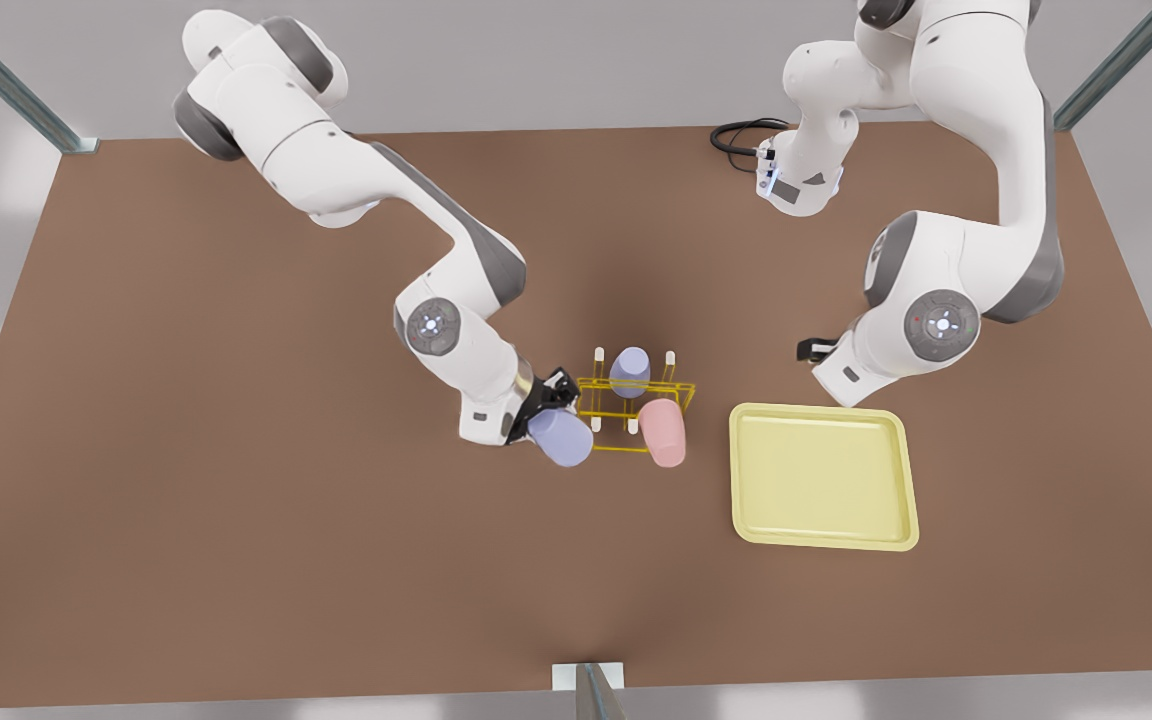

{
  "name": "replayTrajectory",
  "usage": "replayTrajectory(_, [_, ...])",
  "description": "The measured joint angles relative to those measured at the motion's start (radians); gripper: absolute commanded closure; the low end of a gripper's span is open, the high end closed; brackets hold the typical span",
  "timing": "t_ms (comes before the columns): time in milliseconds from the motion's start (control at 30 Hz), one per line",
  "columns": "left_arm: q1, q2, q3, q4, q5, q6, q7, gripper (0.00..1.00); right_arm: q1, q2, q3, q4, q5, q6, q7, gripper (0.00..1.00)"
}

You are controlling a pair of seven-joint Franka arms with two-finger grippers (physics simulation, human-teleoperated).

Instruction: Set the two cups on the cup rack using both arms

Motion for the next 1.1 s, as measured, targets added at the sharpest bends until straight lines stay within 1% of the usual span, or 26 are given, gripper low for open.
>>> replayTrajectory(133, [0.001, 0.002, 0.000, 0.000, -0.005, -0.001, 0.023, 0.00, 0.034, 0.017, 0.001, -0.001, 0.002, 0.002, 0.000, 0.17])
replayTrajectory(500, [0.003, 0.002, 0.001, 0.000, -0.008, -0.002, 0.064, 0.00, 0.057, 0.042, 0.005, -0.010, 0.002, -0.006, -0.003, 0.17])
replayTrajectory(533, [0.004, 0.003, 0.001, -0.001, -0.008, -0.001, 0.067, 0.00, 0.059, 0.045, 0.008, -0.011, 0.002, -0.006, -0.003, 0.16])
replayTrajectory(567, [0.004, 0.003, 0.002, -0.001, -0.008, -0.001, 0.069, 0.00, 0.059, 0.048, 0.009, -0.012, 0.002, -0.006, -0.002, 0.00])
replayTrajectory(733, [0.019, 0.005, 0.003, -0.002, -0.026, 0.004, 0.080, 0.00, 0.060, 0.050, 0.011, -0.015, 0.001, -0.008, 0.000, 0.00])
replayTrajectory(800, [0.019, 0.005, 0.003, -0.001, -0.030, 0.006, 0.084, 0.00, 0.053, 0.022, 0.007, -0.007, 0.002, -0.028, 0.002, 0.00])
replayTrajectory(833, [0.019, 0.005, 0.003, -0.001, -0.031, 0.007, 0.086, 0.00, 0.033, -0.021, -0.015, 0.013, -0.001, -0.080, 0.007, 0.00])
replayTrajectory(867, [0.019, 0.005, 0.003, 0.000, -0.031, 0.008, 0.087, 0.00, 0.014, -0.060, -0.086, 0.050, -0.003, -0.163, 0.016, 0.00])
replayTrajectory(967, [0.019, 0.005, 0.003, 0.000, -0.032, 0.010, 0.092, 0.00, -0.023, -0.106, -0.449, 0.207, -0.037, -0.432, 0.031, 0.00])
replayTrajectory(1000, [0.019, 0.004, 0.003, 0.001, -0.032, 0.011, 0.093, 0.00, -0.037, -0.139, -0.515, 0.265, -0.052, -0.521, 0.031, 0.00])
replayTrajectory(1033, [0.019, 0.004, 0.003, 0.007, -0.032, 0.011, 0.095, 0.00, -0.065, -0.198, -0.539, 0.282, -0.065, -0.598, 0.029, 0.00])
replayTrajectory(1100, [0.020, 0.002, 0.004, 0.020, -0.033, 0.009, 0.097, 0.00, -0.114, -0.345, -0.552, 0.214, -0.082, -0.718, 0.022, 0.00])
